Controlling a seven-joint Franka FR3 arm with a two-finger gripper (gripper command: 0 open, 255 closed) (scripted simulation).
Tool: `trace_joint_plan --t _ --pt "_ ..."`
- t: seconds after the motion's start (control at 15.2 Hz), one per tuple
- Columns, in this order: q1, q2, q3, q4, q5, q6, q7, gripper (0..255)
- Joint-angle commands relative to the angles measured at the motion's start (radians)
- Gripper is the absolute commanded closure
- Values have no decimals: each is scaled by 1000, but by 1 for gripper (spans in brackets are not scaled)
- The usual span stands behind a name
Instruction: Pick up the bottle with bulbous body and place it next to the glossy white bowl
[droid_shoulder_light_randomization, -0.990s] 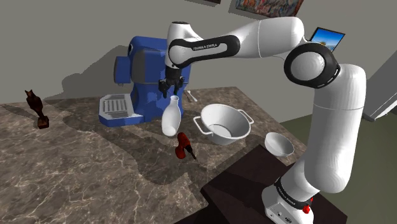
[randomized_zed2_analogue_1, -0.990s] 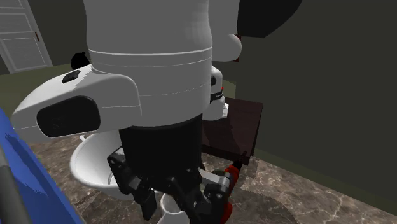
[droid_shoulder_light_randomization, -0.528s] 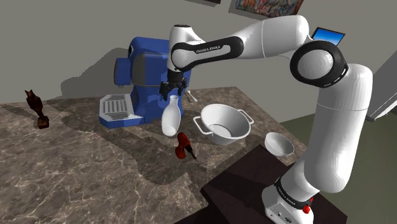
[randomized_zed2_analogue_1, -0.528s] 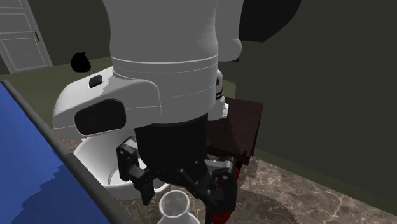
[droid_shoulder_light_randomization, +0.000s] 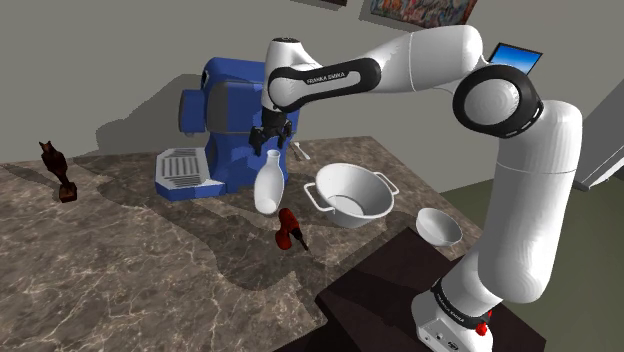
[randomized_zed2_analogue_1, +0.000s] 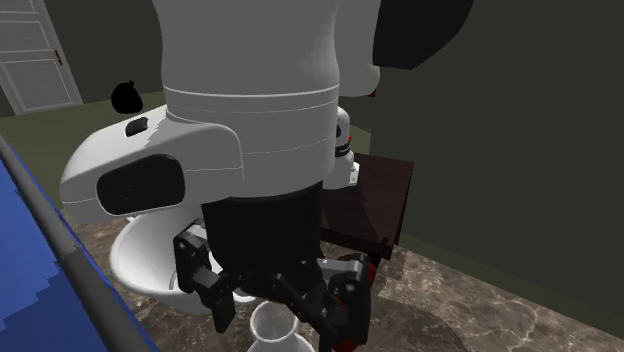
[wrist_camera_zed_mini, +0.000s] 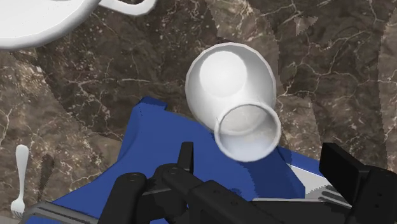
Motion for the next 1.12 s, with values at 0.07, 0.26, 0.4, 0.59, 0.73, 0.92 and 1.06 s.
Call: trace_joint_plan --t 0.07,0.26,0.4,0.59,0.73,0.92,1.06 --pt "-4 28 -2 -37 4 6 -5 0" --pt "7 44 0 13 1 -29 6 255" --pt "4 51 -1 14 0 -23 2 255" --pt "6 46 0 -5 1 -9 6 255" --pt "-4 28 -2 -37 4 6 -5 255" --pt "-5 11 0 -21 8 -27 -8 255" --pt "-6 0 1 -9 11 -50 -9 255"
